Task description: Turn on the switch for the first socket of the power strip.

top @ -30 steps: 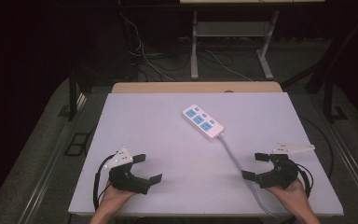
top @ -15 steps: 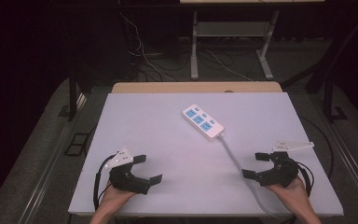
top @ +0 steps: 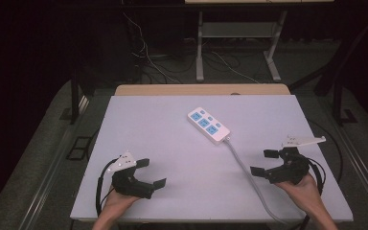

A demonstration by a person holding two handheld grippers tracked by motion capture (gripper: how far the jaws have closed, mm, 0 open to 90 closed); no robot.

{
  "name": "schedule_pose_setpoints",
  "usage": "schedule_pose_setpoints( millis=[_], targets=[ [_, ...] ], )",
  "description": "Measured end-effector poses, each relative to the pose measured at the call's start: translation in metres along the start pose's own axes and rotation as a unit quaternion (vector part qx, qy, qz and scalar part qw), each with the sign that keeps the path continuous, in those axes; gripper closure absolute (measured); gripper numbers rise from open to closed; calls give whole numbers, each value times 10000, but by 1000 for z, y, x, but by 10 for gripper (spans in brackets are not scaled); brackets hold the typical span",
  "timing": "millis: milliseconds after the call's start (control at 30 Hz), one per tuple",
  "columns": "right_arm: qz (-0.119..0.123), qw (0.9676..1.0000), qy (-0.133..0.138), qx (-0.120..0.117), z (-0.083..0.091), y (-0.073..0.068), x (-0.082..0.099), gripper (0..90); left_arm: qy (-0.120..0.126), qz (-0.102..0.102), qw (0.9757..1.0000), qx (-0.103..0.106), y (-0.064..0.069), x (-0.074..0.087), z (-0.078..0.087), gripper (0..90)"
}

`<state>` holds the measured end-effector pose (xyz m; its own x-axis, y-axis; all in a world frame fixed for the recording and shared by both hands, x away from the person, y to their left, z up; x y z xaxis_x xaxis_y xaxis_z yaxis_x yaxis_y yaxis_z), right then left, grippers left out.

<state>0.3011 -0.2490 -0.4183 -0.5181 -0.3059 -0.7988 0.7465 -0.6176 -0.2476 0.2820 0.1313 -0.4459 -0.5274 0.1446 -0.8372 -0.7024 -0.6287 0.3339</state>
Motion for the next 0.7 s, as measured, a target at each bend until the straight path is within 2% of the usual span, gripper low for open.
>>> schedule_pose_setpoints(
  millis=[267, 700],
  targets=[
    [160, 9998, -117, 0, 0, 1, -16, 1, -44, -62, 10000, -21, 1, 1, -1, 0],
    [235, 9993, -296, -25, -6, 10, -33, 1, -57, -65, 10000, -26, 0, 2, -1, 0]
  ],
)
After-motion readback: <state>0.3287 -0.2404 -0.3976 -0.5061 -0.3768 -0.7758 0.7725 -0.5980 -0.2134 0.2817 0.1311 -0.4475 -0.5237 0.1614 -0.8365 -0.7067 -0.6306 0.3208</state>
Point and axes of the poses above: each handheld gripper's, and its own axes: z roughly backward along the jaws, x roughly out of its underside, y roughly to its right, the point moved 6 cm from there along -z, roughly forward along the jaws, and after that the axes turned 6 degrees about z, right-handed, at the moved point
